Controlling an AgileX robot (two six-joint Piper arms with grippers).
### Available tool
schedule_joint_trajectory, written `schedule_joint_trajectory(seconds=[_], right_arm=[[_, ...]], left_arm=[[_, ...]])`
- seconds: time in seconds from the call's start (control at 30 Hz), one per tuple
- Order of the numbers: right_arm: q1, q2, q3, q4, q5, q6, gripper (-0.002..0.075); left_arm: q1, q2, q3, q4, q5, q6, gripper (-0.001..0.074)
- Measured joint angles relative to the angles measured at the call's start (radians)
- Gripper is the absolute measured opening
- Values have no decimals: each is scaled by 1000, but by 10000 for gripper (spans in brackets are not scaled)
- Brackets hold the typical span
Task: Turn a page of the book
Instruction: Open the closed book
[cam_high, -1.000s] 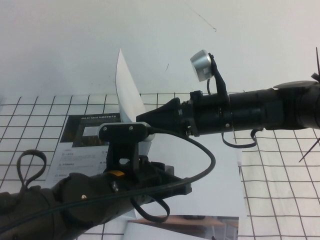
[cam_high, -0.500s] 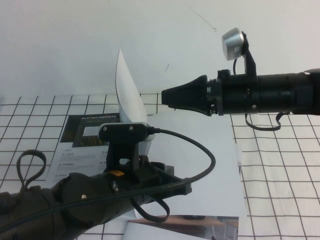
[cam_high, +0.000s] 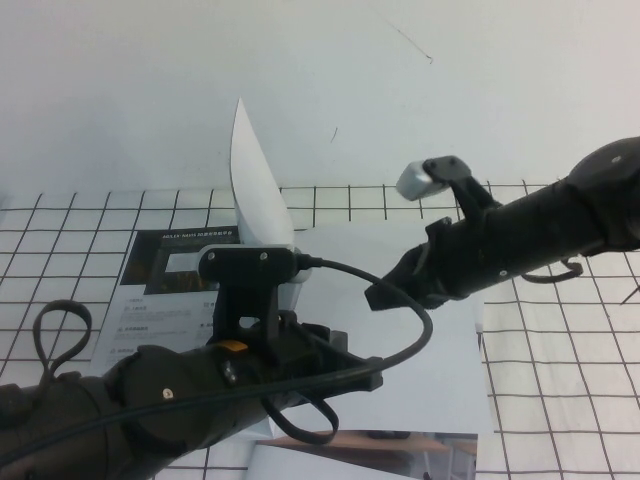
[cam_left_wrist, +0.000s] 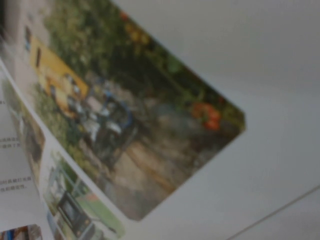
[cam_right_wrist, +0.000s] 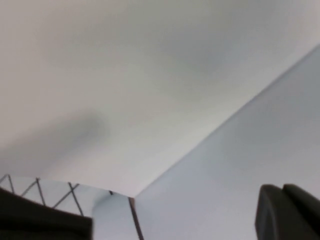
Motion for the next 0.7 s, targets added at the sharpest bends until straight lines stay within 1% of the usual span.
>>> schedule_joint_trajectory(seconds=[0.23, 0.37, 0.47, 0.6, 0.63, 0.7], right_arm=[[14, 108, 0, -68, -80, 26, 1], [14, 152, 0, -113, -91, 52, 1], [14, 167, 0, -141, -87, 58, 1], [14, 171, 0, -154, -85, 58, 1], [14, 171, 0, -154, -85, 58, 1], [14, 171, 0, -156, -83, 58, 1]], left_arm=[[0, 0, 0, -47, -8, 4, -3], [0, 0, 0, -146, -47, 66, -3], [0, 0, 0, -283, -91, 171, -3], [0, 0, 0, -514, -162, 396, -3], [0, 0, 0, -548, -184, 454, -2], [0, 0, 0, -586, -217, 510, -3]])
